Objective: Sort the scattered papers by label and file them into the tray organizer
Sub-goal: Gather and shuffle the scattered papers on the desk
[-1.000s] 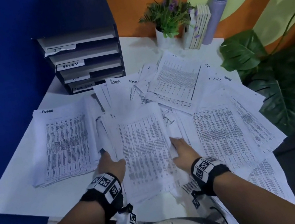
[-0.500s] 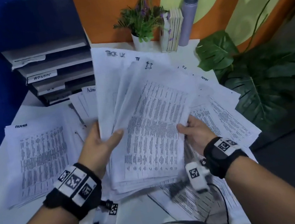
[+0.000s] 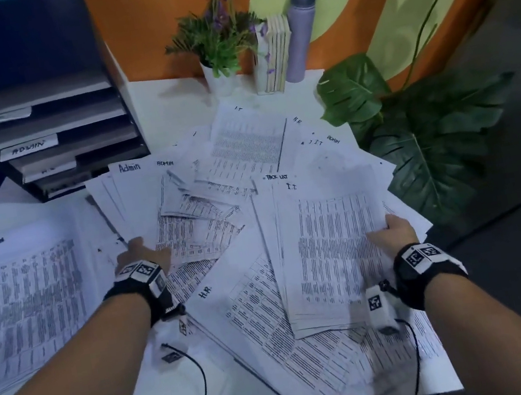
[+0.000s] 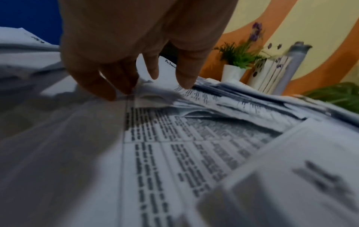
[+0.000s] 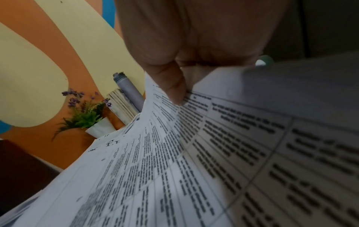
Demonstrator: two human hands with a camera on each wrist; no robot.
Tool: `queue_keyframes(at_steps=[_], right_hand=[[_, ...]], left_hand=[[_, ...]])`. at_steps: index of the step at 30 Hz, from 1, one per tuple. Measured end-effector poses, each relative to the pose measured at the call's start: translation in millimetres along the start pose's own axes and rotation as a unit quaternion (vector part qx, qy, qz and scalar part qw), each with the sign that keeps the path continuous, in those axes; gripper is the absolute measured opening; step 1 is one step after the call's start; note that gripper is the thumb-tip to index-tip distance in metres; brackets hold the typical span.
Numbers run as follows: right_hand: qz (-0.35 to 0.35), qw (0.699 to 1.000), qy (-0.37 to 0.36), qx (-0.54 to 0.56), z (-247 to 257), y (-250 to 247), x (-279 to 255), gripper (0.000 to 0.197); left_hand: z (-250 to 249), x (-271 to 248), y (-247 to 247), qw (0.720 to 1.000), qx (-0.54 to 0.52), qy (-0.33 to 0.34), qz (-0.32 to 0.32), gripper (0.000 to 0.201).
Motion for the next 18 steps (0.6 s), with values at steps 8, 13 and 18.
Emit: queue_keyframes(at_steps=[8, 13, 18], right_hand=[[0.064, 0.997, -0.029, 0.024, 12.4, 42.1, -6.5, 0.039], [0.086, 0.996, -0.005, -0.016, 14.3, 45.1, -7.5, 0.01], [-0.012, 0.999, -0.01, -0.029, 13.4, 17.9, -5.7, 0.012]], left_hand=[[-8.7, -17.8, 15.1, 0.99, -0.086, 0.101, 0.043, 0.069], [0.0, -46.9, 22.3, 0.987, -0.065, 0.134, 0.062, 0.067], [24.7, -67.6, 22.6, 0.982, -0.046, 0.085, 0.163, 0.056]])
Point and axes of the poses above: each hand's wrist, its own x-axis towards the middle knuckle, its own y-axis out of the palm, z = x × y, the point moved 6 cm from there along x, towards the middle knuckle, and after that the axes turned 7 degrees about z, right-handed, at the moved point
